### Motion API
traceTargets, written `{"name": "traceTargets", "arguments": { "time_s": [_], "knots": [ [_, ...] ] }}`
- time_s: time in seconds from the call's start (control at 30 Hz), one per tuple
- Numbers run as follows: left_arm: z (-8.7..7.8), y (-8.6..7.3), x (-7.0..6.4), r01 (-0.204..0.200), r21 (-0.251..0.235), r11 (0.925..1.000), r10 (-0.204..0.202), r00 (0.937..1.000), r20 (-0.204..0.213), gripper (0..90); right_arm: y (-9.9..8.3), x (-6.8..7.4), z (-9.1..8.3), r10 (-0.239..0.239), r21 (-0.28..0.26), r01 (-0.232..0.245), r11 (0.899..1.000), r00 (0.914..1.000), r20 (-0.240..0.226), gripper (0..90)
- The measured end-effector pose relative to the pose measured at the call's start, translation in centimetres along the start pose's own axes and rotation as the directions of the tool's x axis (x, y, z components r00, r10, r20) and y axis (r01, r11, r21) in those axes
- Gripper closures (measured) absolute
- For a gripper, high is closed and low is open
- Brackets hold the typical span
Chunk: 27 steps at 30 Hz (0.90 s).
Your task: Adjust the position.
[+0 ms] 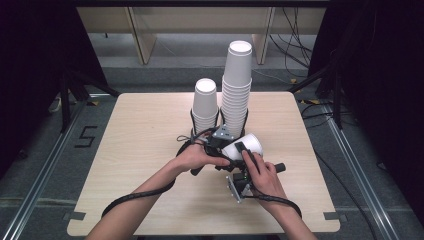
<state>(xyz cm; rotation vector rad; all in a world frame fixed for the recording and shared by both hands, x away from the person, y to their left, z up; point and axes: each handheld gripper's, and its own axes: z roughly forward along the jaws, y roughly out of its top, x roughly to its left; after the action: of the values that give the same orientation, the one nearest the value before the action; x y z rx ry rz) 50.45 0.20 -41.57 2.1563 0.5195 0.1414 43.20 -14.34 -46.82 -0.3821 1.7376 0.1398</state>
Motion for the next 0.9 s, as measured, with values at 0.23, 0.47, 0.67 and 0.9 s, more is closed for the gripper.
{"name": "traceTargets", "arguments": {
  "time_s": [0.23, 0.47, 0.67, 0.9],
  "knots": [
    [0.2, -0.1, -0.1, 0.001, -0.001, 1.0000, -0.001, 1.0000, -0.002, 17.9, 0.3, -0.1, 0.0, -0.004, -0.002, 0.004, 1.000, 1.0000, -0.003, 19.7],
    [0.2, -0.4, 0.0, -0.007, -0.017, 0.9998, 0.007, 1.0000, 0.005, 20.0, 0.4, 0.0, 0.1, -0.035, 0.006, 0.035, 0.999, 0.9994, -0.001, 17.9],
    [-0.2, -0.6, -0.1, -0.019, -0.046, 0.9988, 0.019, 0.9998, 0.000, 20.8, 0.7, -0.3, 0.1, -0.043, 0.014, 0.043, 0.999, 0.9991, -0.003, 16.4],
    [-0.6, -0.5, 0.0, -0.005, -0.092, 0.9958, 0.005, 1.0000, 0.000, 21.3, 1.1, -0.8, 0.1, -0.025, 0.024, 0.025, 0.999, 0.9997, 0.007, 5.2]
  ]
}}
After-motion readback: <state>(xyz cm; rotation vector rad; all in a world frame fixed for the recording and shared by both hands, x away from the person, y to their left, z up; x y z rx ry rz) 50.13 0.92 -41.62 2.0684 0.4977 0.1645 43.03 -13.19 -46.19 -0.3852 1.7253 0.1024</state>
